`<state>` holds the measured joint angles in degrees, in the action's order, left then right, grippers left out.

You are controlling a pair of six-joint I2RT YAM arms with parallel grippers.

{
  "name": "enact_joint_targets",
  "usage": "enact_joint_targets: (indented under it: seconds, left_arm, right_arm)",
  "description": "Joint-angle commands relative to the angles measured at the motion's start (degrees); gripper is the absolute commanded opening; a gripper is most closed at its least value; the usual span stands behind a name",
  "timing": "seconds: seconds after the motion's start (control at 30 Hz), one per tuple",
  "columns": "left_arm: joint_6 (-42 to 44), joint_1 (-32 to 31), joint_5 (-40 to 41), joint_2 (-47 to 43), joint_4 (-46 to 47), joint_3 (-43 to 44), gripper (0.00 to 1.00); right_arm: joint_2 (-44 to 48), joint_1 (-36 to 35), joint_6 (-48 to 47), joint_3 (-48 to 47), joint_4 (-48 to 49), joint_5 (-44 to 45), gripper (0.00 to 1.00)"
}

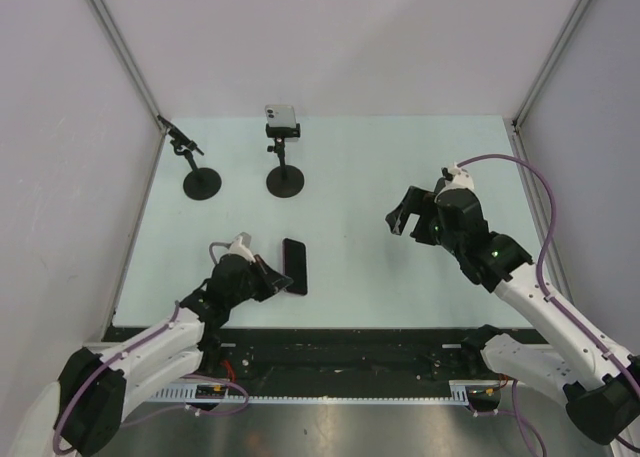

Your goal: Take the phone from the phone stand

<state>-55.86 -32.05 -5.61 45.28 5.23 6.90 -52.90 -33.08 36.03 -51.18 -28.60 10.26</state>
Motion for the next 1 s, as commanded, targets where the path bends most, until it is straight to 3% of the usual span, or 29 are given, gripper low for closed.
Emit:
enact_joint_targets:
  seconds: [0.0,0.17,0.3,0.43,0.67,0.7,0.77,0.8,0.97]
  left_arm:
    - [5.49,2.52,-9.32,7.08,-1.81,2.24,0.00]
    - [6.29,2.78,-11.88,12.11,-2.07,3.12,0.02]
    - [6.11,2.79,-11.45,11.33,-2.33,3.03,0.18]
    - [6.20,2.79,-10.48,10.97,-3.73,4.17,0.46]
    - [8.39,2.78,-5.48,10.89,-10.41,8.04,0.72]
    - [8.92,2.79,-4.95,10.80,-11.73,8.57,0.81]
    - [9.36,2.79,-3.98,10.97,-12.53,10.15,0.89]
    - [9.80,2.79,-3.54,11.67,-12.70,11.11,1.00]
    - [12.08,2.79,-2.31,17.73,-12.71,15.68,1.00]
  right_arm:
    - [-0.18,0.39,-1.31,0.03,1.88,-0.77,1.00]
    - [0.26,0.74,-2.54,0.11,1.27,0.02,1.00]
    - [0.61,1.09,-3.16,0.29,0.74,0.90,1.00]
    - [0.70,1.44,-4.04,0.38,0.65,1.87,1.00]
    - [0.70,1.70,-5.53,0.38,0.56,3.01,1.00]
    - [0.70,1.79,-5.71,0.38,0.48,3.36,1.00]
    - [0.70,1.79,-6.06,0.38,0.21,3.54,1.00]
    - [0.61,1.79,-6.41,0.29,0.12,3.62,1.00]
    - [1.31,1.88,-6.94,0.29,-0.31,3.98,1.00]
